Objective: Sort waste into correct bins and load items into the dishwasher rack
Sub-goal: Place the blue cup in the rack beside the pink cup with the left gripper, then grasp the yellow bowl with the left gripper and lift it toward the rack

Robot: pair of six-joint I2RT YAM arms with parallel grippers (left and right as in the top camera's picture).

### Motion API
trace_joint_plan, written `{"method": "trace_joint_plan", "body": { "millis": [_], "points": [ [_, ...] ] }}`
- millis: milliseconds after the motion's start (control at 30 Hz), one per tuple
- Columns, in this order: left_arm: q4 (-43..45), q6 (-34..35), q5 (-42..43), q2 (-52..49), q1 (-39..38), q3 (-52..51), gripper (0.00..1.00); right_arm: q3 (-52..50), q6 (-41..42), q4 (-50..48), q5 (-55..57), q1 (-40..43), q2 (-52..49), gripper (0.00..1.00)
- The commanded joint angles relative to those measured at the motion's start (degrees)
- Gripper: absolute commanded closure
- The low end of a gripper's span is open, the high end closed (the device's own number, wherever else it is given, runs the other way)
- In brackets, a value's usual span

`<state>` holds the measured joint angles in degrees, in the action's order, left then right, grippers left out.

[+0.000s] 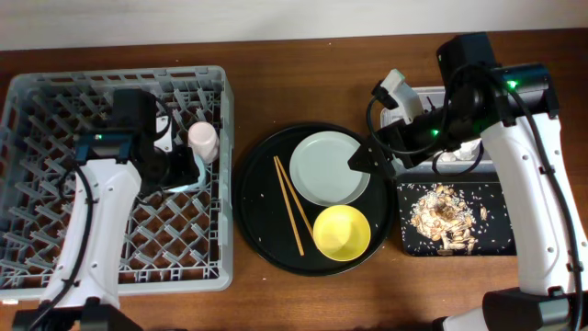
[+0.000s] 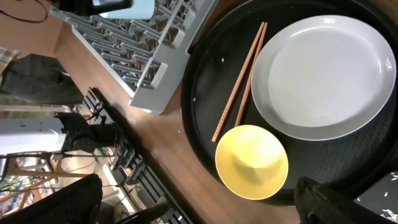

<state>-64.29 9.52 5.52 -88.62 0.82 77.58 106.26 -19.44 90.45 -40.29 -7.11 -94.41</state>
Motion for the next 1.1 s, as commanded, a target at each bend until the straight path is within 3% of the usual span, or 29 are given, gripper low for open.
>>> {"method": "trace_joint_plan", "body": {
  "millis": [0,67,100,133,233,367,533,633,733,800,867,933,1033,1067],
  "points": [
    [3.3,0.52,0.74,0.46,0.04,-3.08,0.6,-0.24,-0.04,-0.11,0.31,0.02,0.07,0.01],
    [4.5,0.55,2.4,0.46,0.04,-3.08,0.55,-0.24,-0.04,-0.17,0.31,0.02,0.07,0.01],
    [4.5,0.52,2.36,0.46,0.04,-3.08,0.32,-0.24,-0.04,-0.17,0.31,0.02,0.09,0.01],
    [4.57,0.55,2.36,0.46,0.07,-3.08,0.16,-0.24,-0.04,-0.17,0.31,0.02,0.09,0.01],
    [5.25,0.55,2.4,0.48,0.07,-3.08,0.02,-0.24,-0.07,0.0,0.33,0.02,0.07,0.01],
    [5.22,0.52,2.49,0.85,0.11,-1.79,0.01,-0.24,-0.04,0.11,0.28,0.0,0.09,0.01],
    [3.15,-0.15,14.86,11.52,0.09,-0.26,0.03,-2.91,-0.04,0.2,0.26,-0.57,0.07,0.0],
    [0.55,-0.13,14.88,18.18,0.09,-0.26,0.02,-11.13,0.13,-3.26,0.28,-2.8,0.09,0.21],
    [-3.06,-0.13,14.88,19.69,-1.86,-0.66,0.03,-19.47,2.34,-9.75,0.33,-3.02,0.09,0.22],
    [-2.97,-0.11,16.24,19.56,-6.82,-0.83,0.09,-19.52,5.01,-12.09,2.21,-2.6,0.66,0.21],
    [1.01,2.34,16.5,17.92,-16.26,-0.83,0.11,-15.47,18.14,-12.98,20.31,0.17,2.78,0.01],
    [3.93,7.63,11.06,14.69,-26.43,-0.83,0.11,-11.89,24.76,-12.17,28.79,4.48,4.85,0.01],
    [8.35,10.82,6.64,5.25,-39.43,-0.83,0.11,-9.64,24.87,-11.28,29.22,14.05,6.62,0.01],
    [10.73,10.8,6.6,-1.33,-46.12,-0.83,0.18,-9.66,24.87,-11.13,29.4,20.22,6.54,0.01]
  ]
}}
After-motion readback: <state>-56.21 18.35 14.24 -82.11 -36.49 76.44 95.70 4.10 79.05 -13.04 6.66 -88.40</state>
